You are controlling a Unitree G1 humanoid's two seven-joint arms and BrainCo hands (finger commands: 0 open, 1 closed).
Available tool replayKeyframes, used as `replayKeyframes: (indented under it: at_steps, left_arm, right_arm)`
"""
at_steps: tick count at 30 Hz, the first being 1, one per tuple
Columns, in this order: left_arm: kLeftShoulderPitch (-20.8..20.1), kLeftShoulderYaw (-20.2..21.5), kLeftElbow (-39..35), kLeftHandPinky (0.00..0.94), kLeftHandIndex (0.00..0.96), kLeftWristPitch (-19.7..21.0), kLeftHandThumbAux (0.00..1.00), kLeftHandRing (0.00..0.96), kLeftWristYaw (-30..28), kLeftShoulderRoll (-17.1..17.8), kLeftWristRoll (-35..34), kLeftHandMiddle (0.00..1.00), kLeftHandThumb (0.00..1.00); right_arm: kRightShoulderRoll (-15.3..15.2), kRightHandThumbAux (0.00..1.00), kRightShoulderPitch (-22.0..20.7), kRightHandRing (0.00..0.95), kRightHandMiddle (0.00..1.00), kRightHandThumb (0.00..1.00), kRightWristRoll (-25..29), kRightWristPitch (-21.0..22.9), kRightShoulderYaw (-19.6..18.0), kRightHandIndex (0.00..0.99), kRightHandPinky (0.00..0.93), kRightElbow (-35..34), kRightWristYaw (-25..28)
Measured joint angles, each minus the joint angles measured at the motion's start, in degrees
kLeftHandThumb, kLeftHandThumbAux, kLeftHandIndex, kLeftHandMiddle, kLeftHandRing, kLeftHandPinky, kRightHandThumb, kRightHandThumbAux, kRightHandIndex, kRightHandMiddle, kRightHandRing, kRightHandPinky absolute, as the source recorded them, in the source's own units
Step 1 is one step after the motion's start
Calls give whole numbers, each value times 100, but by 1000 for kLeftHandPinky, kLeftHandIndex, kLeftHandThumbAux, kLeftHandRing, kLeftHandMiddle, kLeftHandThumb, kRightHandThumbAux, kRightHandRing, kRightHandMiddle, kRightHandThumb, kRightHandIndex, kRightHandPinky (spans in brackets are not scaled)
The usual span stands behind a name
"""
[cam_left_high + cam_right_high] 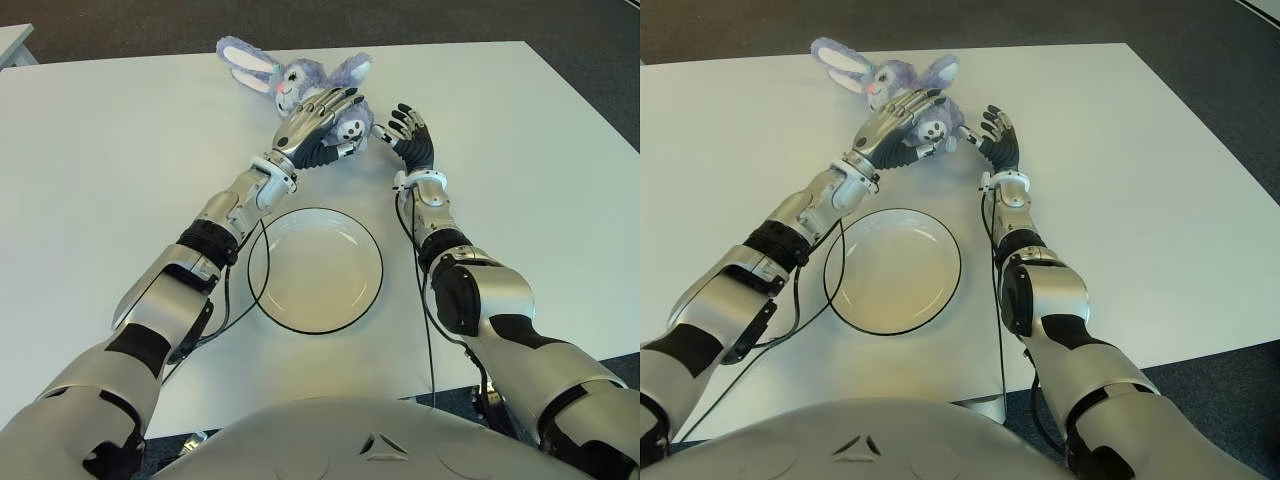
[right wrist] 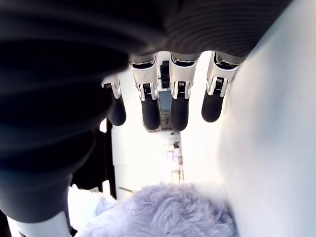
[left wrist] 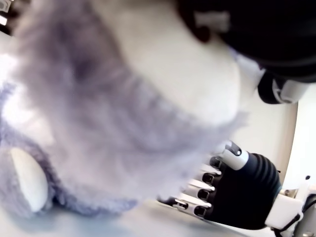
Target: Put the doll into the plate.
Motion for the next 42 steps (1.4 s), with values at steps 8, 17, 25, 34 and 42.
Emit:
replayKeyframes:
  at_steps: [8, 17, 25, 34, 42]
  left_arm:
    - [-148, -114, 326, 0, 0, 27, 212, 0, 292, 16, 165, 0, 399]
    - [-464, -274, 818, 0, 0, 20, 228, 0, 598, 32, 299, 0, 387]
    - [-655, -501, 1135, 0, 0, 108, 257, 0, 1045, 41, 544, 0, 470]
    - [-857, -878, 1476, 18, 0, 452, 299, 0, 1713, 42, 966, 0, 593]
    - [-1089, -1233, 1810, 13, 0, 794, 324, 0, 2268, 39, 1306, 0, 623]
  right_arm:
    - [6, 779, -1, 140, 156, 0, 3, -1, -18, 134, 146, -1, 17]
    - [20, 781, -4, 153, 170, 11, 12, -7, -48, 136, 157, -2, 21]
    - [31, 795, -7, 167, 186, 36, 27, -8, -81, 138, 165, -2, 23]
    - [34, 815, -9, 195, 209, 51, 38, -14, -100, 158, 203, -2, 39]
    - [37, 841, -9, 203, 214, 98, 42, -32, -103, 163, 204, -1, 36]
